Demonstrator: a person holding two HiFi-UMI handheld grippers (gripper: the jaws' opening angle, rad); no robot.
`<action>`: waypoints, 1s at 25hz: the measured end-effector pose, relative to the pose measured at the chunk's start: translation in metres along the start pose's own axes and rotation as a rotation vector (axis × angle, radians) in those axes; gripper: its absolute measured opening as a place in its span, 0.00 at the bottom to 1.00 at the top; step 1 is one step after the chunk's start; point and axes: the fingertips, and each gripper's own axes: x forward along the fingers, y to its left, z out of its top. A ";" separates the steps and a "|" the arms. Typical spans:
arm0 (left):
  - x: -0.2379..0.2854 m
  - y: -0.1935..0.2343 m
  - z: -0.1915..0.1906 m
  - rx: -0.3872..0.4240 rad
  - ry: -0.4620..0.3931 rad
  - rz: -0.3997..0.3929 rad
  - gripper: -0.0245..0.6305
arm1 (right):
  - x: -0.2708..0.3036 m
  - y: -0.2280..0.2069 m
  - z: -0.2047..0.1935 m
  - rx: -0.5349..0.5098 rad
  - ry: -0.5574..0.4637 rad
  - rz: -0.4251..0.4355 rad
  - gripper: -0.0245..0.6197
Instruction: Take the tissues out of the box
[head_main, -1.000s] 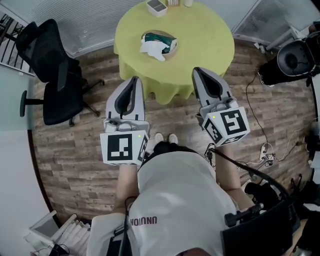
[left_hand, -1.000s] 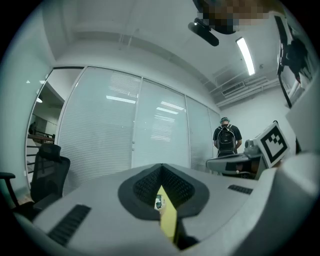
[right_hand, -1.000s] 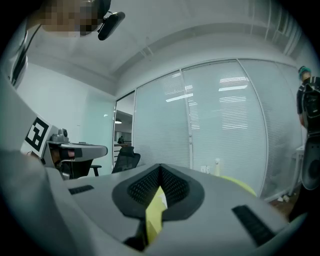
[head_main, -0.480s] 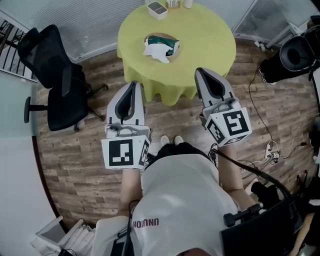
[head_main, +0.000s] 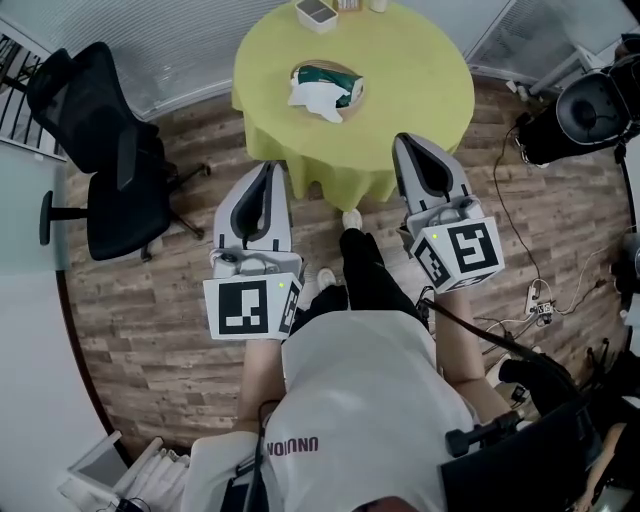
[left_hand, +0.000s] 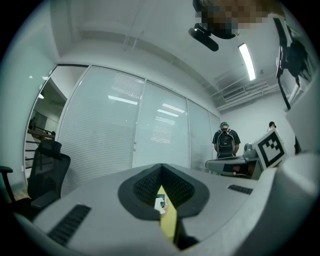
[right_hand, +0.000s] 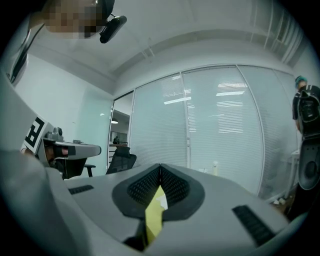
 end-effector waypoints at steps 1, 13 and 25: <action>0.002 0.000 -0.001 -0.004 -0.001 -0.002 0.06 | 0.003 -0.002 -0.001 -0.017 0.006 0.004 0.07; 0.069 0.029 -0.013 -0.002 0.016 0.081 0.06 | 0.073 -0.052 -0.009 -0.061 0.031 0.044 0.07; 0.171 0.051 -0.010 0.004 0.030 0.137 0.06 | 0.157 -0.135 -0.008 -0.057 0.052 0.066 0.07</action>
